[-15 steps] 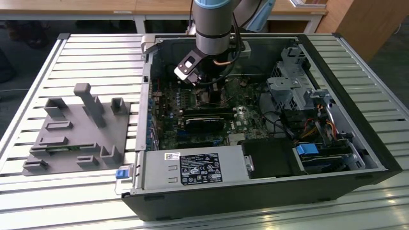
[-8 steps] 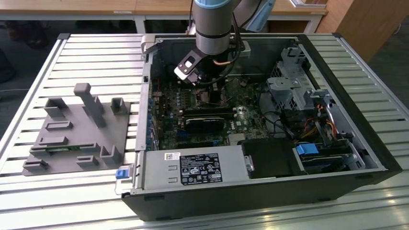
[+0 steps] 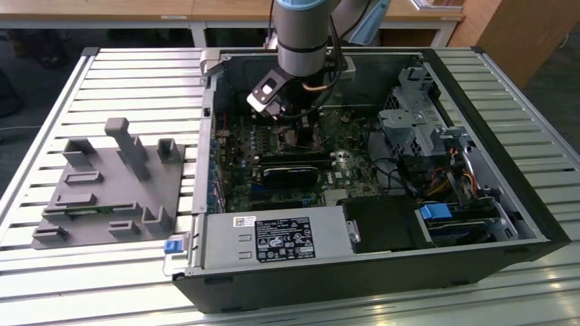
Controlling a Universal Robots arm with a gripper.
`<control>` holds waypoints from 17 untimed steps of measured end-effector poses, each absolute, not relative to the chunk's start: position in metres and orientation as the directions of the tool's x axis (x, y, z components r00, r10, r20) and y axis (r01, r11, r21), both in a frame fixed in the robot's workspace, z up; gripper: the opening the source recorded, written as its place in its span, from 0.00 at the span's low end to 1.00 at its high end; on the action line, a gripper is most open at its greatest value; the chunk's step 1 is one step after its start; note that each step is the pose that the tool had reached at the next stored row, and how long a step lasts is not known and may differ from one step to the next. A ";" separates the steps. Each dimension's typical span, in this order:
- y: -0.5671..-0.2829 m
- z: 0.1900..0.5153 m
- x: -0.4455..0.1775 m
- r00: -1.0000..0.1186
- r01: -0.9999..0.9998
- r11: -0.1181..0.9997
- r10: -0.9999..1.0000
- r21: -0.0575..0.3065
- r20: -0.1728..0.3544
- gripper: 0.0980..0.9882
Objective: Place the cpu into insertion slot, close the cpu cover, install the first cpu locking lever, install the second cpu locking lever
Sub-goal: 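Place the cpu into insertion slot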
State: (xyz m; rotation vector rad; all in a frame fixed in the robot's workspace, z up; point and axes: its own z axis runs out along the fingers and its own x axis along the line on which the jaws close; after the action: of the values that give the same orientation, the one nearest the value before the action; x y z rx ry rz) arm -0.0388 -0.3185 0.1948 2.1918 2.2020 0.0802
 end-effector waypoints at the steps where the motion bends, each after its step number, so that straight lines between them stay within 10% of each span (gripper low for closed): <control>1: -0.318 0.195 -0.039 -0.005 0.998 0.004 1.000 0.060 0.013 0.58; 11: -0.318 0.204 -0.039 -0.005 0.998 0.004 1.000 0.056 0.013 0.56; 17: -0.318 0.208 -0.039 -0.005 0.998 0.004 1.000 0.055 0.013 0.29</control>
State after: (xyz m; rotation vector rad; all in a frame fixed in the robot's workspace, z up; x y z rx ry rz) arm -0.0386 -0.3185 0.2080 2.1944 2.2046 0.0749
